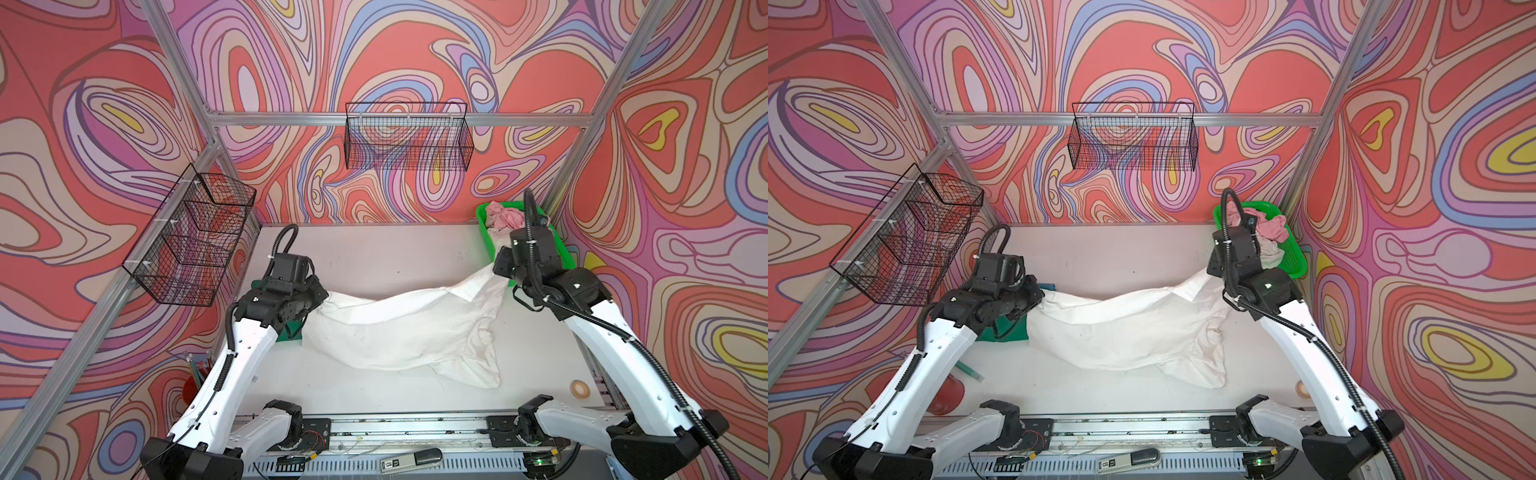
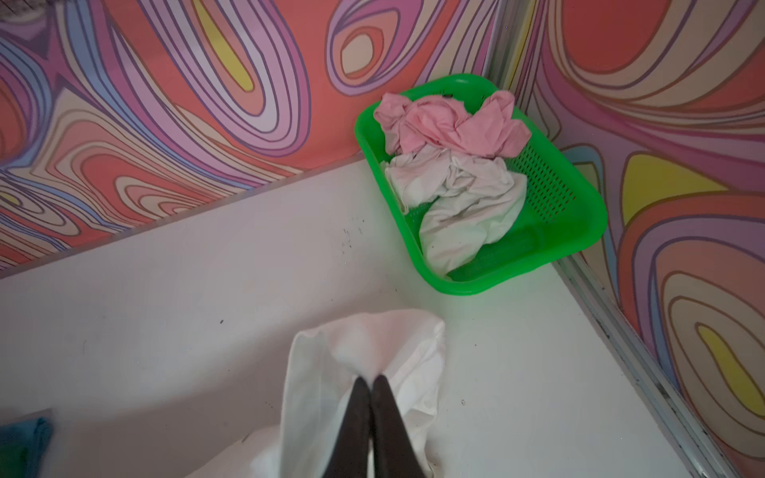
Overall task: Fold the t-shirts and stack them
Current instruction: 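Lift the white t-shirt high with both grippers and shake it out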
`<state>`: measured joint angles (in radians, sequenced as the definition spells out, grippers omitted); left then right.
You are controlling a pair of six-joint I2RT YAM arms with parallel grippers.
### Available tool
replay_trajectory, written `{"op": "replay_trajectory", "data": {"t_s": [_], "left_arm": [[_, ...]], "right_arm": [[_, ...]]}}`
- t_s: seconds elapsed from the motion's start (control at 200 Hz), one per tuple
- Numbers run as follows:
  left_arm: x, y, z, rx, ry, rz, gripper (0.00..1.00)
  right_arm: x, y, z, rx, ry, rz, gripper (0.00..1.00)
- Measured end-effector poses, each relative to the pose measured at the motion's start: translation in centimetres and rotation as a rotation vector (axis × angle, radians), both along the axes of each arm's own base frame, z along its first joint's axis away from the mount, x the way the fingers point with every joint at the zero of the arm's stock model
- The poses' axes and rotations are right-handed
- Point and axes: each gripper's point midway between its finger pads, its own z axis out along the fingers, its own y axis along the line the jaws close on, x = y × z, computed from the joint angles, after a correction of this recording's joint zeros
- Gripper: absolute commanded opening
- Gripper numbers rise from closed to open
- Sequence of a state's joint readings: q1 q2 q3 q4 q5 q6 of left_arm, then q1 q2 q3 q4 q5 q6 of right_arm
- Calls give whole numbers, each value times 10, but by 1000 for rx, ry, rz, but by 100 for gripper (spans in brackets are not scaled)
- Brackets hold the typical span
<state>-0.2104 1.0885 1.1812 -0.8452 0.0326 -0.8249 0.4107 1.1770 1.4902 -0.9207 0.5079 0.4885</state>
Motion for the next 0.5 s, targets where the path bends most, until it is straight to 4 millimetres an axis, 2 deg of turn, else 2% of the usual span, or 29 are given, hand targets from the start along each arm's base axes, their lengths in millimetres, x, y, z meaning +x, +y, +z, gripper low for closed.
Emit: {"op": "replay_trajectory", "data": {"t_s": [0.06, 0.12, 0.125, 0.16, 0.27, 0.376, 0.501], "left_arm": [[5, 4, 21, 0, -42, 8, 0], [9, 9, 41, 3, -76, 18, 0], [10, 10, 43, 5, -78, 18, 0], [12, 12, 56, 7, -100, 23, 0], [15, 14, 84, 5, -159, 28, 0], [13, 15, 99, -5, -197, 30, 0], [6, 16, 107, -12, -220, 31, 0]], "right_arm": [[-4, -7, 37, 0, -74, -16, 0], [-9, -13, 65, 0, -127, -29, 0], [-11, -15, 73, 0, -142, -33, 0], [-14, -18, 85, 1, -163, -40, 0], [-29, -26, 139, 31, -279, -43, 0], [-42, -25, 175, 72, -363, -2, 0], [-52, -15, 193, 107, -410, 85, 0]]}}
